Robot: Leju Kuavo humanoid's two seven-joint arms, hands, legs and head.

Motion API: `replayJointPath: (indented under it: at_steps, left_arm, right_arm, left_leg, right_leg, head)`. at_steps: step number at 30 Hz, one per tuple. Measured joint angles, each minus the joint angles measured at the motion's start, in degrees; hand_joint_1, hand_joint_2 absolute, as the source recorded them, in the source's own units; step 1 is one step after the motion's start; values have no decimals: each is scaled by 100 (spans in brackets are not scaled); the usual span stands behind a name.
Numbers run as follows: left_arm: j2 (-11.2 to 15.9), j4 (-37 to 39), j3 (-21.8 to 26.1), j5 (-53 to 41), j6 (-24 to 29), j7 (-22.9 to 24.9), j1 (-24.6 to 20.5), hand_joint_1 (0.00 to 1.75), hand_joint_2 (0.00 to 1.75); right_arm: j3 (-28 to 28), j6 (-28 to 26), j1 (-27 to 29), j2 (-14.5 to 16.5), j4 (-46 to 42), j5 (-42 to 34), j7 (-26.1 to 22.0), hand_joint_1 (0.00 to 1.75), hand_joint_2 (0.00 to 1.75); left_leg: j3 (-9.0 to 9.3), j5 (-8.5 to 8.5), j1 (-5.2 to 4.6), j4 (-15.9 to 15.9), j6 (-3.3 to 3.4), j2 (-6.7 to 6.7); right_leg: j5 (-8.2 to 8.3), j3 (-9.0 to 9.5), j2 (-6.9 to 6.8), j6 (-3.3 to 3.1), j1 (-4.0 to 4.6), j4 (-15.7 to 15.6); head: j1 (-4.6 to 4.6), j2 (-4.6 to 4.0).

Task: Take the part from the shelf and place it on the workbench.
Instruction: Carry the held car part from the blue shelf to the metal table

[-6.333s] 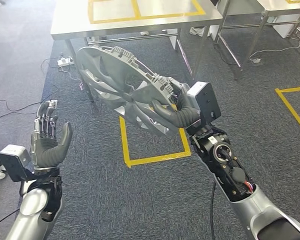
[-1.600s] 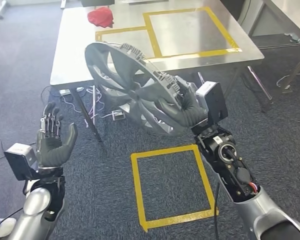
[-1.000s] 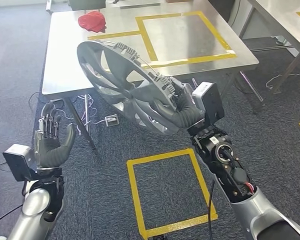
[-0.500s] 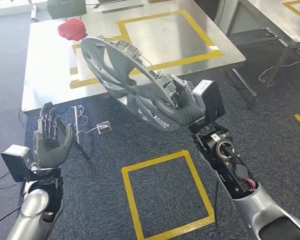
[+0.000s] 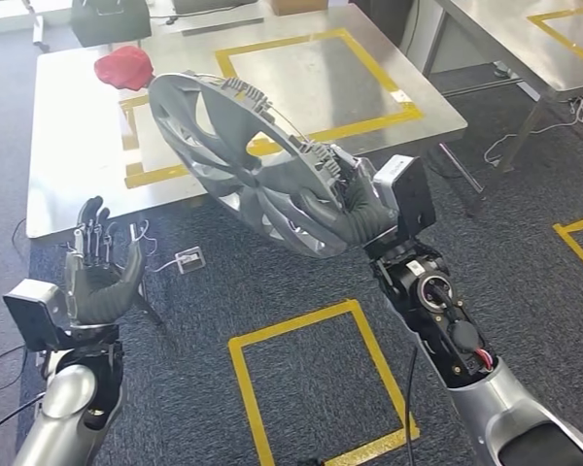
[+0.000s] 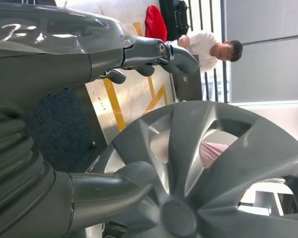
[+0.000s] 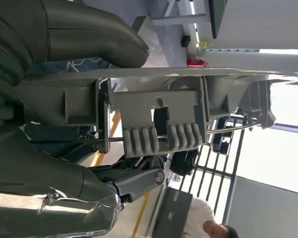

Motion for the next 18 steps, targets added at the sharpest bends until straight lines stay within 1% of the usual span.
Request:
replayJointPath:
  at_steps: [1, 2, 3, 4, 5, 6, 8, 9, 10, 11, 12, 14, 15, 16, 17, 18]
  left_arm:
    - [-2, 3, 0, 0, -2, -2, 10, 0, 175]
    - [-5, 6, 0, 0, -4, -5, 17, 0, 175]
    - [-8, 7, 0, 0, -5, -8, 21, 0, 175]
    - [-10, 7, 0, 0, -5, -11, 22, 0, 175]
    - [-10, 8, 0, 0, -5, -13, 20, 0, 175]
    - [-10, 9, 0, 1, -5, -14, 20, 0, 175]
    - [-8, 9, 0, 1, -5, -16, 23, 0, 175]
    - [-8, 9, 0, 1, -4, -19, 24, 0, 175]
    - [-7, 9, 1, -1, -4, -23, 21, 0, 175]
    - [-7, 9, 1, -1, -3, -27, 15, 0, 175]
    - [-6, 9, 2, -1, -3, -31, 11, 0, 175]
    - [-6, 10, 2, 0, -3, -33, 13, 0, 175]
    - [-6, 10, 2, 0, -3, -33, 23, 0, 175]
    - [-6, 11, 2, 0, -3, -33, 32, 0, 175]
    - [-6, 12, 2, 0, -4, -33, 38, 0, 175]
    - [-6, 13, 2, 0, -5, -34, 39, 0, 175]
  right_arm:
    - [0, 0, 7, 0, 10, 0, -1, 175, 175]
    - [-1, 0, 14, 0, 19, 0, -1, 175, 175]
    - [-2, 0, 18, 0, 26, 1, 0, 175, 175]
    - [-4, 0, 18, 0, 33, 1, 0, 175, 175]
    - [-6, 0, 10, 0, 39, 1, 0, 175, 175]
    - [-6, -1, 4, 0, 45, 1, -2, 175, 175]
    - [-4, -7, 0, 0, 51, 1, -4, 175, 175]
    - [-3, -10, 7, 0, 52, 3, -4, 175, 175]
    - [-5, -14, 9, 0, 52, 5, -2, 175, 175]
    - [-7, -17, 9, 0, 53, 7, 0, 175, 175]
    - [-9, -18, 8, 0, 53, 8, -1, 175, 175]
    - [-9, -19, 9, 0, 54, 8, -7, 175, 175]
    - [-7, -17, 12, 0, 56, 8, -8, 175, 175]
    - [-6, -17, 15, 0, 59, 8, -7, 175, 175]
    - [-5, -19, 18, 0, 63, 8, -4, 175, 175]
    - [-5, -22, 19, 0, 66, 8, -2, 175, 175]
  left_leg:
    - [38, -37, 12, 7, -19, 11]
    - [89, -80, 31, 17, -41, 19]
    - [146, -129, 51, 30, -69, 27]
    - [201, -179, 66, 44, -102, 34]
    - [230, -221, 70, 64, -138, 43]
    - [239, -258, 63, 82, -176, 55]
    - [237, -311, 35, 128, -245, 81]
    - [244, -343, 34, 153, -277, 90]
    - [229, -391, 42, 234, -305, 88]
    - [141, -477, 53, 415, -327, 81]
    - [-26, -602, 64, 719, -346, 68]
    - [-538, -887, 65, 1526, -360, 47]
    - [-763, -947, 61, 1814, -352, 41]
    - [-895, -895, 52, 1905, -329, 36]
    - [-908, -717, 37, 1758, -288, 28]
    - [-809, -439, 13, 1396, -228, 11]
  right_leg:
    - [70, -74, -14, 22, -25, 39]
    - [261, -30, -31, 43, -48, -158]
    - [549, 110, -62, 65, -69, -552]
    - [794, 264, -108, 87, -77, -967]
    - [915, 386, -157, 80, -70, -1342]
    - [988, 471, -191, 42, -58, -1564]
    - [927, 512, -180, -79, -36, -1659]
    - [950, 542, -147, -134, -40, -1632]
    - [932, 563, -116, -169, -42, -1631]
    - [919, 593, -87, -198, -42, -1633]
    - [901, 618, -59, -228, -37, -1637]
    - [859, 645, -3, -281, -12, -1636]
    - [834, 664, 28, -300, 5, -1636]
    - [805, 694, 62, -312, 24, -1636]
    - [773, 736, 97, -320, 45, -1636]
    - [737, 789, 132, -323, 65, -1638]
  head:
    - [11, 0]
    - [24, 0]
    - [41, 0]
    - [67, -1]
    - [100, -1]
    - [133, -1]
    - [126, 0]
    - [99, 0]
    - [60, 0]
    - [31, 0]
    - [-2, 0]
    - [-68, 0]
    - [-93, 0]
    - [-108, 0]
    - [-120, 0]
    - [-130, 0]
